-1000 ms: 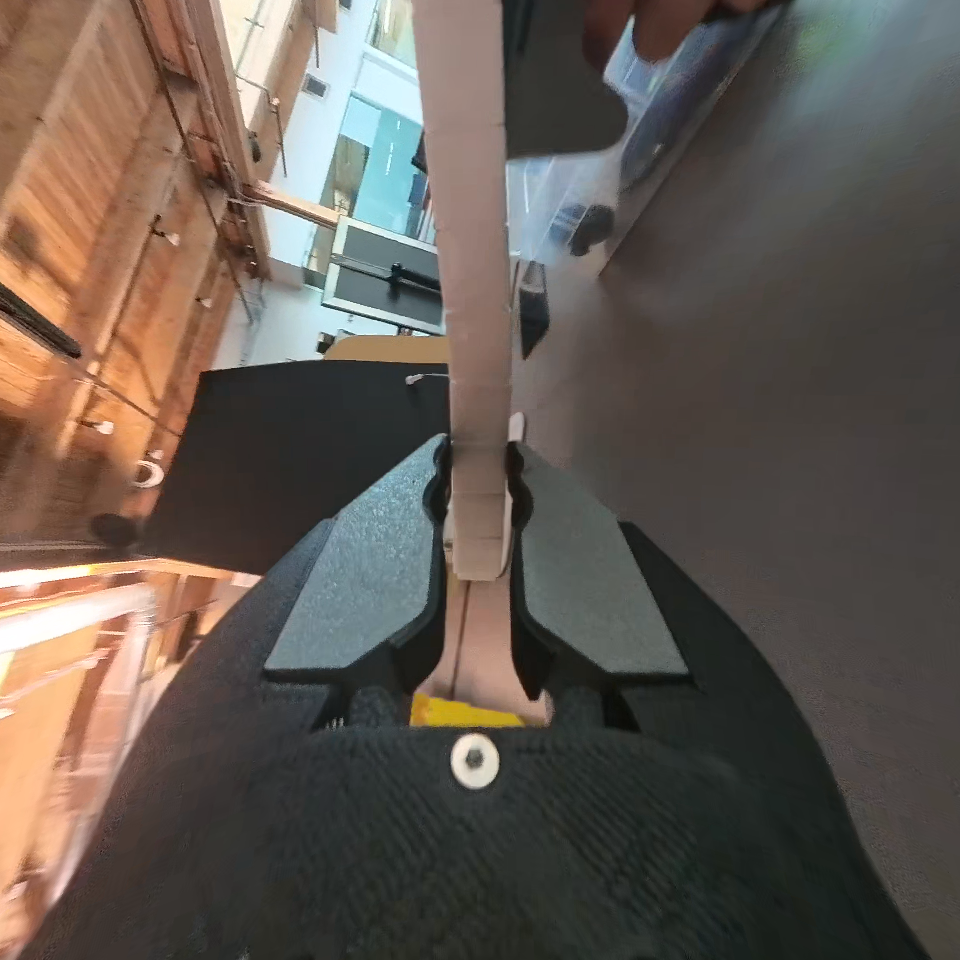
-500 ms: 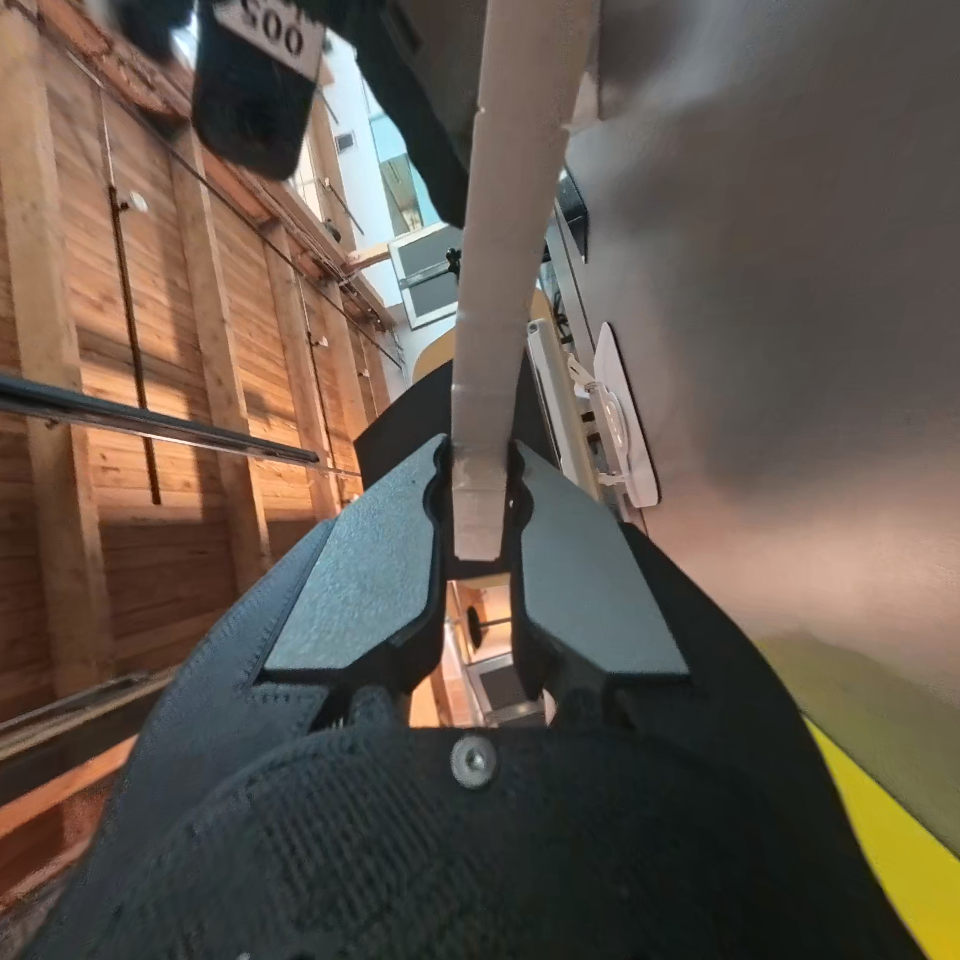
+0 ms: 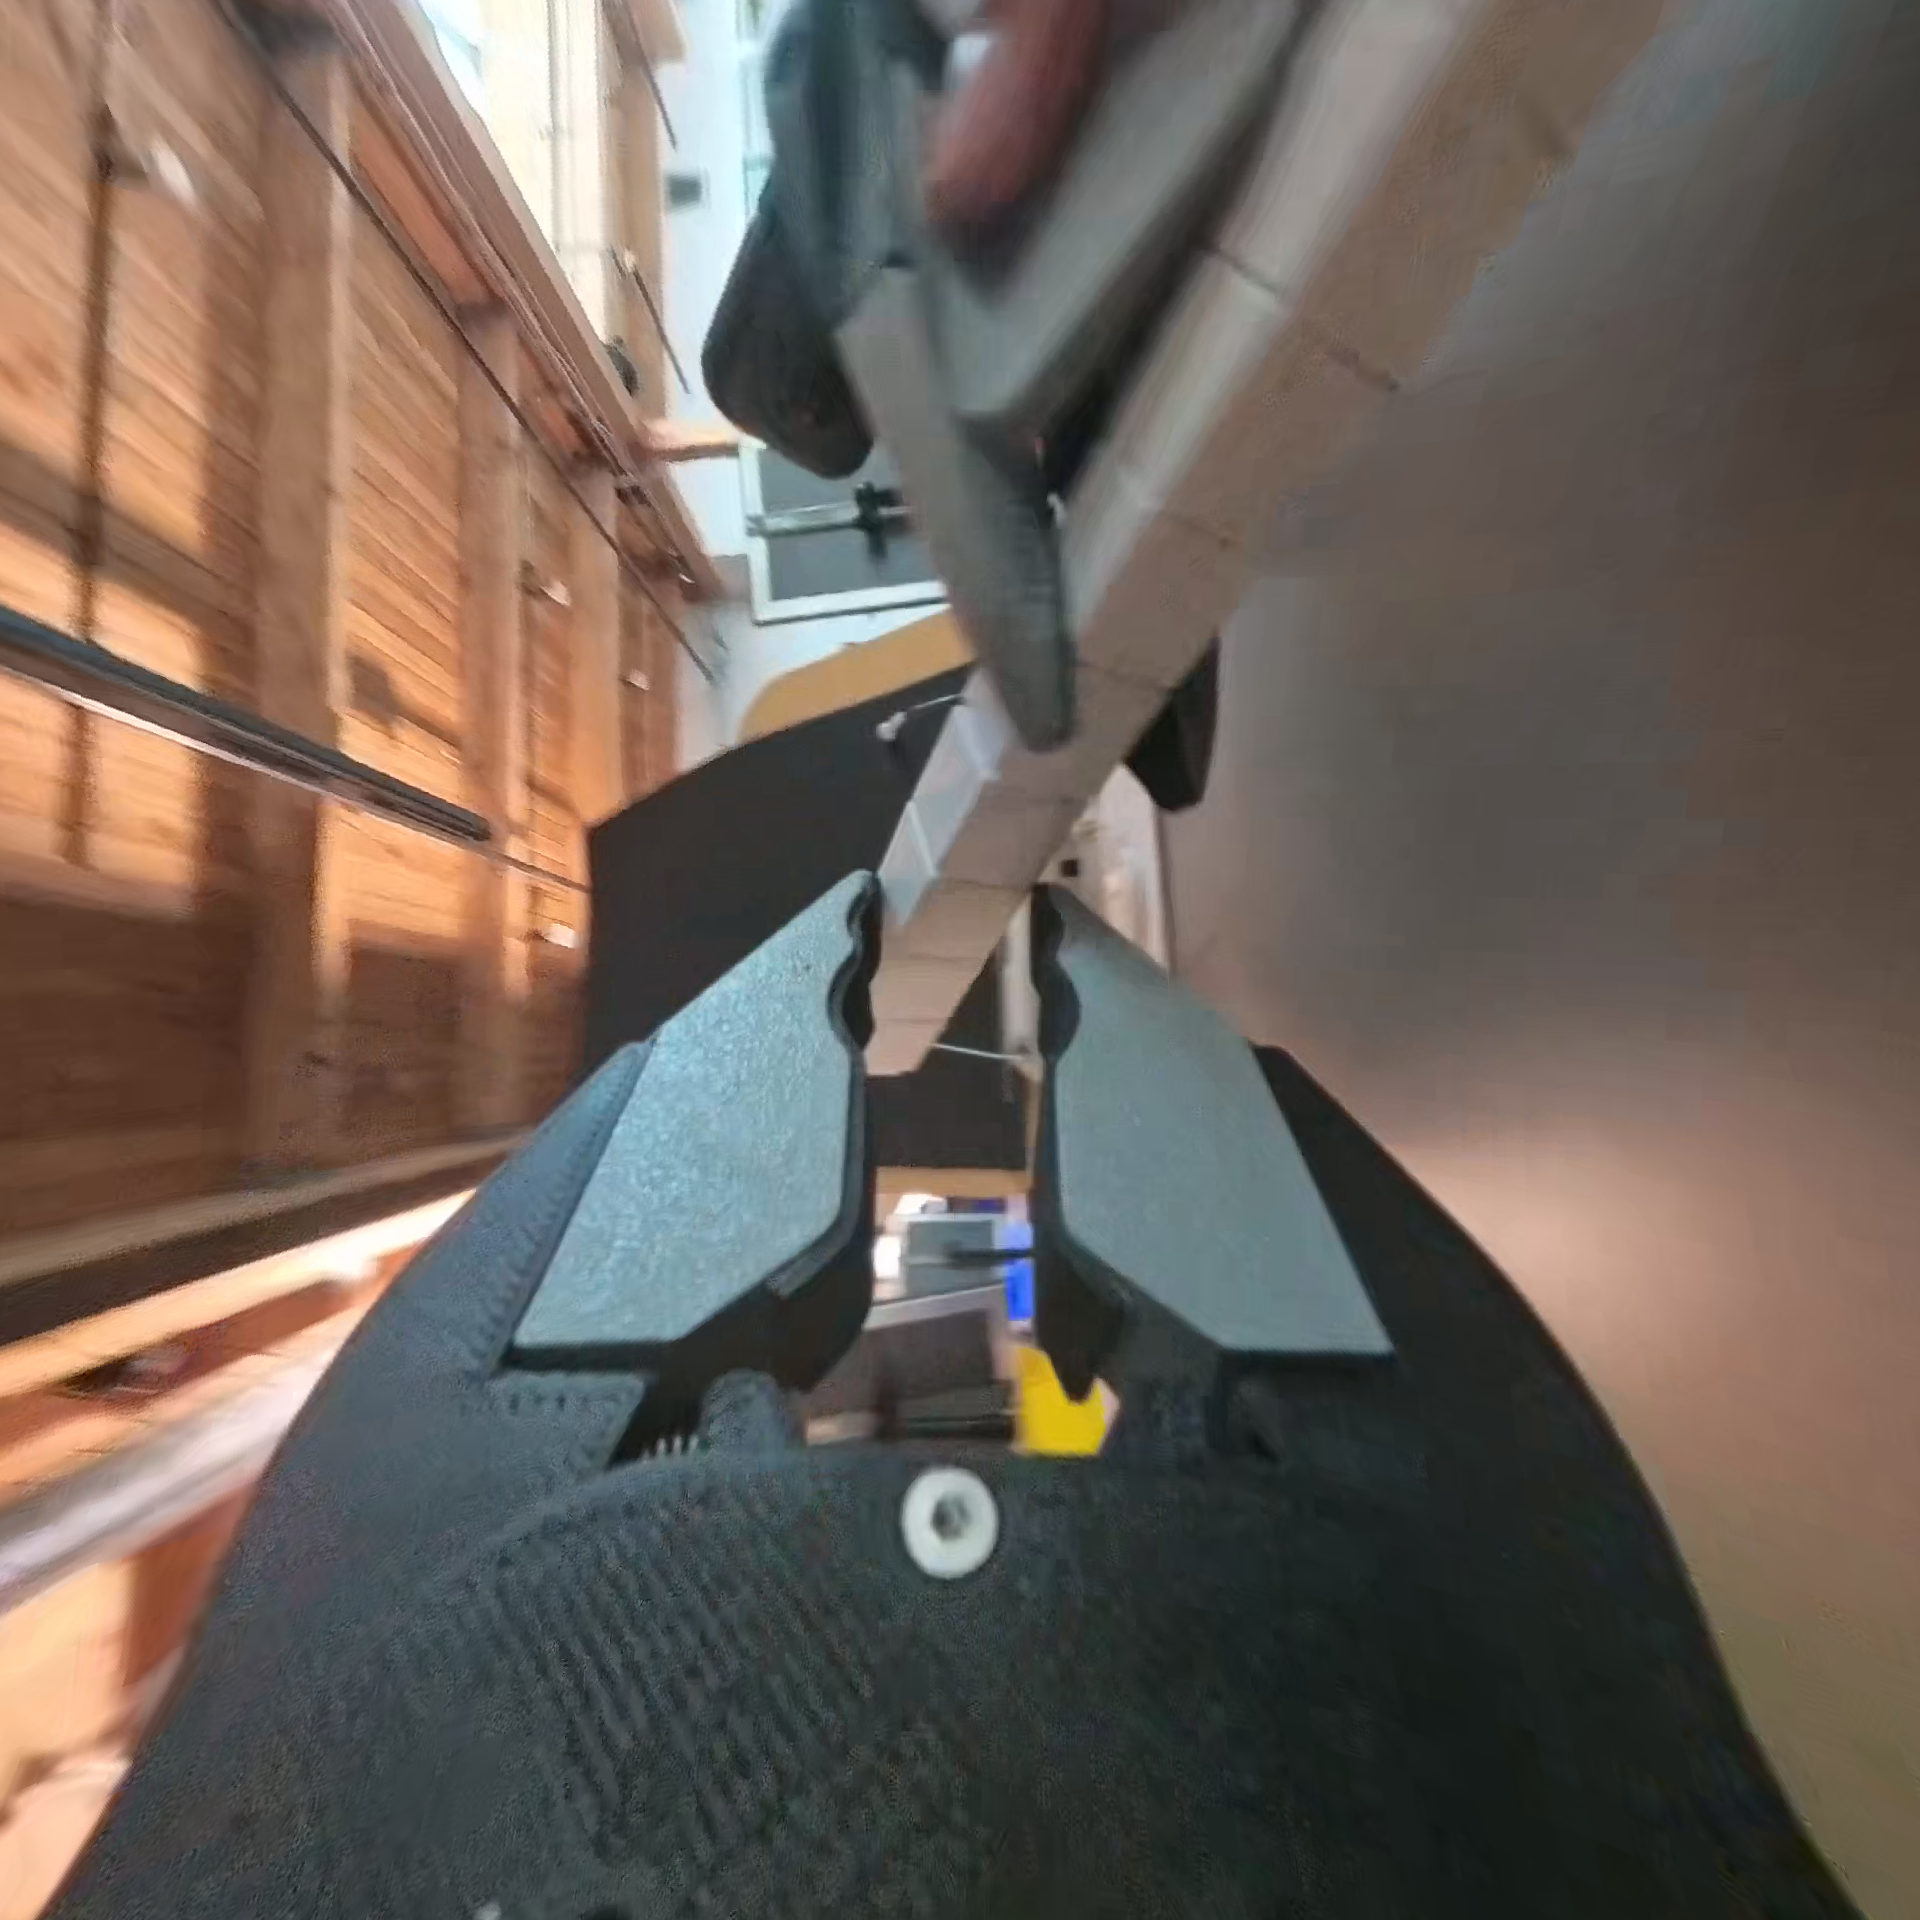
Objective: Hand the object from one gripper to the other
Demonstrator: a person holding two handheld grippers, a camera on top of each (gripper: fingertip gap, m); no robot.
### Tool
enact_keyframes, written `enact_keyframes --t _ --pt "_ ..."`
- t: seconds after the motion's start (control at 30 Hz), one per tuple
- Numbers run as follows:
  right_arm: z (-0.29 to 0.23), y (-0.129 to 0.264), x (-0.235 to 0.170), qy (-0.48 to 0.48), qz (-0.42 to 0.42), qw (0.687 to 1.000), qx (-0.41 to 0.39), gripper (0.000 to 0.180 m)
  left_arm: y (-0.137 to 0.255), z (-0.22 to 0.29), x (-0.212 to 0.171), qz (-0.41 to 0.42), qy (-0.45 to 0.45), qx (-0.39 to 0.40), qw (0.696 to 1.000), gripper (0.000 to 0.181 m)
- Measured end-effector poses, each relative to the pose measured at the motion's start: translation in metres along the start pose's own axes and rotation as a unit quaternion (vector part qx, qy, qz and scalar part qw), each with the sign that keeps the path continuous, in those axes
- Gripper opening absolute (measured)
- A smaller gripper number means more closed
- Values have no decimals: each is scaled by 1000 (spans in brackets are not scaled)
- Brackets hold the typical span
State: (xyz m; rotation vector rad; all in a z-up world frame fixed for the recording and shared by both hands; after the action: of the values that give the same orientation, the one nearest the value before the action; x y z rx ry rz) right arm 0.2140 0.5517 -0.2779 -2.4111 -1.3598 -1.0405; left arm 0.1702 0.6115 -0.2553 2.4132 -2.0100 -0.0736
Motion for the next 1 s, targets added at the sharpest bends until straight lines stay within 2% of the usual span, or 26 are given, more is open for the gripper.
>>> enact_keyframes --t 0.03,0.17,0.27,0.37,0.5,0.6,0.63,0.7,0.8,0.9,1.0 --pt "0 1 0 6 -1 1000 -11 20 2 -2 0 8 38 -17 999 26" --pt "-3 14 8 38 21 996 -79 20 18 -18 -1 47 161 -53 984 36" --pt "-20 29 20 94 50 984 -146 20 29 -30 -1 68 232 -81 967 28" --pt "-52 56 31 148 92 959 -225 20 32 -30 -6 67 270 -101 955 29" --pt "-101 113 34 207 129 892 -380 20 33 -18 -16 64 272 -110 954 22" --pt "-127 172 28 208 125 813 -529 19 37 -3 -22 67 253 -122 957 14" --pt "-132 194 27 200 118 790 -567 19 38 1 -24 67 252 -125 957 12" --pt "-131 241 21 145 100 769 -614 19 38 9 -27 66 258 -132 955 9" --pt "-104 291 2 82 51 763 -639 19 37 19 -30 68 274 -131 950 7" --pt "-58 309 -28 57 -61 763 -641 19 33 28 -30 65 273 -143 949 7" --pt "-30 312 -48 36 -117 783 -609 19 32 29 -31 58 266 -141 952 6"
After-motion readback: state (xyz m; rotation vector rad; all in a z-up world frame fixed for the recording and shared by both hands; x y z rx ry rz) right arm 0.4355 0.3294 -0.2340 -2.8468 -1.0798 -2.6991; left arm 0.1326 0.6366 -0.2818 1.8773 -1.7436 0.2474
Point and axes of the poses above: each gripper's, where its closed fingertips meet, y back along the fingers, x out of its top, z = x × y across the jaws, the point moved 5 cm from there along y, back along the fingers, and after that the axes turned 14 degrees about -z, right-handed, at the moved point
